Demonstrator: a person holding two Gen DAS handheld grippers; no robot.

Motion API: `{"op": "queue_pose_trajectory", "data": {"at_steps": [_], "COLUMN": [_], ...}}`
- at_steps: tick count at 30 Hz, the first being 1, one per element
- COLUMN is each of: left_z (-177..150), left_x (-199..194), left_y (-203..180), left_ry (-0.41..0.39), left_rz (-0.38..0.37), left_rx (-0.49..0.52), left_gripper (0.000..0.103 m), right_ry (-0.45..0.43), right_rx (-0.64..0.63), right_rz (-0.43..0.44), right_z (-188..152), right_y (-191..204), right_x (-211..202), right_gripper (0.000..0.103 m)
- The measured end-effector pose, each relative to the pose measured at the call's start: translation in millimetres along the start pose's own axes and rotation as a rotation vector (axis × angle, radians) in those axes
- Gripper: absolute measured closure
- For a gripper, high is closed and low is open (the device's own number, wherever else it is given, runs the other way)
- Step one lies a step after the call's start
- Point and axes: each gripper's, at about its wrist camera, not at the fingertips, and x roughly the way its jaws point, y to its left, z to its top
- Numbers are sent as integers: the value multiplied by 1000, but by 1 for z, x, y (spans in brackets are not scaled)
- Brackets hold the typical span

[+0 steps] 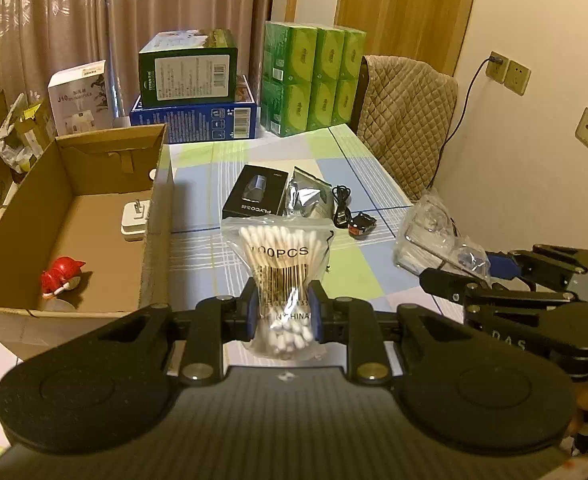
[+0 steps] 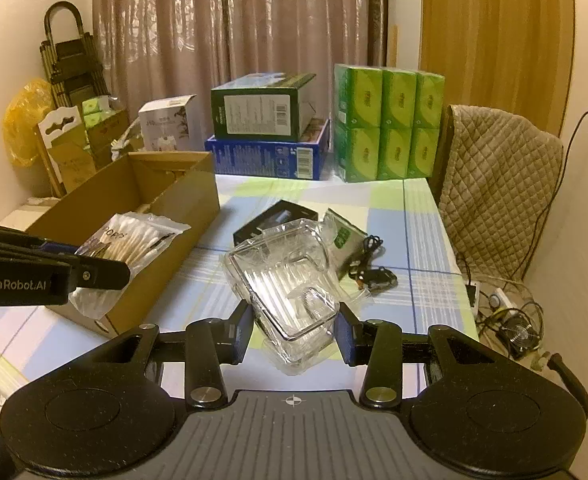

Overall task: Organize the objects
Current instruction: 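Carry the swab bag and clear box over the cardboard box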

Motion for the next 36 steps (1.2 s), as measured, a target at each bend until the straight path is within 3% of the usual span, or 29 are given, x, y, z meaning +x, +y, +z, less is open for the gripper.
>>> {"op": "queue_pose_trajectory", "data": {"at_steps": [17,28,36], "left_z": [14,31,33], "left_x": [-32,-60,-54], "left_y": [36,116,175], "left_ry": [-35,-44,-17], "left_rz": [28,128,183], "left_rx": [-6,-36,-83], "left_gripper": [82,82,82], "right_ry": [-27,-32,-8], "right_rx": [-29,-77,-94], "right_rz": [80,199,264], "right_z": [30,66,85], "right_y": [45,112,150], "right_x": [6,34,70], "right_gripper": [63,63,63]}}
